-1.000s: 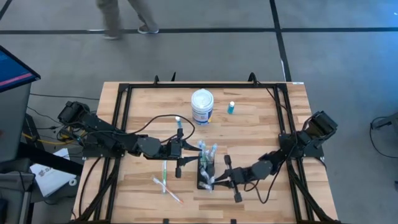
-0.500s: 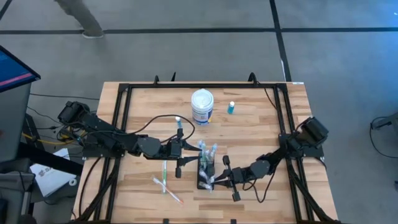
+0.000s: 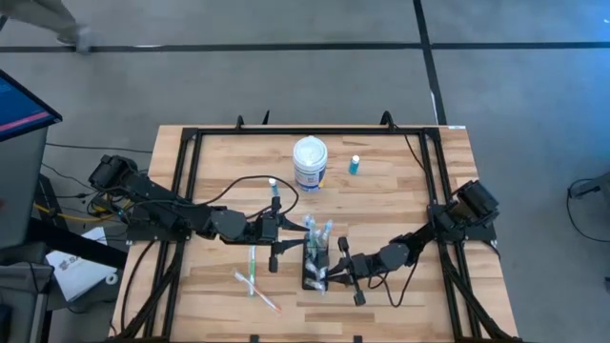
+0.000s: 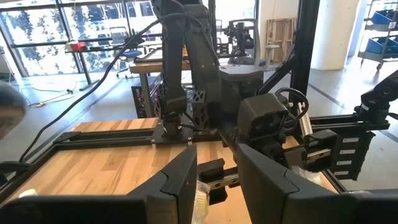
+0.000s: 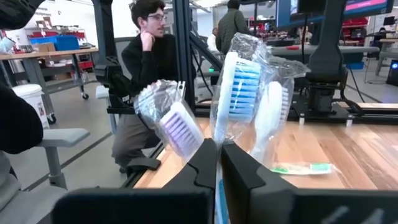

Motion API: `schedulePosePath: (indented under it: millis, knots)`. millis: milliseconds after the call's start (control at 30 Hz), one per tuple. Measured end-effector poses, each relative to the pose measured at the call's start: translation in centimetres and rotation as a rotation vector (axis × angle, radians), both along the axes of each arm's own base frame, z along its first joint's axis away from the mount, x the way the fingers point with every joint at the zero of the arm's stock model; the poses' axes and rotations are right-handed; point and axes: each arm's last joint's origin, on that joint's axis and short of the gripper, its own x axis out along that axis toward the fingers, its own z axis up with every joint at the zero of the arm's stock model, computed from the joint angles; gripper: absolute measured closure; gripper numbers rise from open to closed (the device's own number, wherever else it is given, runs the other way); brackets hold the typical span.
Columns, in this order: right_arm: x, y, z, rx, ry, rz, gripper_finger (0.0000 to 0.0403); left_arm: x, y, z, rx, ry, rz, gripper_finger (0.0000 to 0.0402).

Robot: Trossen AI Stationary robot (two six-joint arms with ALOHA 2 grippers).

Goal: Pick & Place toothbrushing station
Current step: Put the blue toothbrush into the black mesh organizer, then put the green toothbrush into the black mesh organizer

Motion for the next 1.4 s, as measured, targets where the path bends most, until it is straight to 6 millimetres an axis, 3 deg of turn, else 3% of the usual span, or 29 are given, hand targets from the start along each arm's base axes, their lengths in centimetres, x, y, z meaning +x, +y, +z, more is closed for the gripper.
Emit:
schedulePosePath:
  millis: [567,967,1133,1400]
  knots:
    - [0.0,0.1,0.0,0.008,0.000,0.003,0.0328,0.0,0.0,0.0,0.001,0.003,0.000,0.0294]
    - [-0.1,0.0,0.2,-0.008,0.012,0.015,0.0236,0.0,0.0,-0.1,0.002,0.005,0.000,0.0294]
    - [-0.4,0.1,1.5,-0.030,-0.002,0.016,0.0233,0.0,0.0,-0.1,0.002,0.006,0.000,0.0294]
    - [-1.6,-0.6,3.3,-0.087,0.147,-0.019,0.0263,0.0,0.0,-0.3,0.012,0.029,0.000,0.0294]
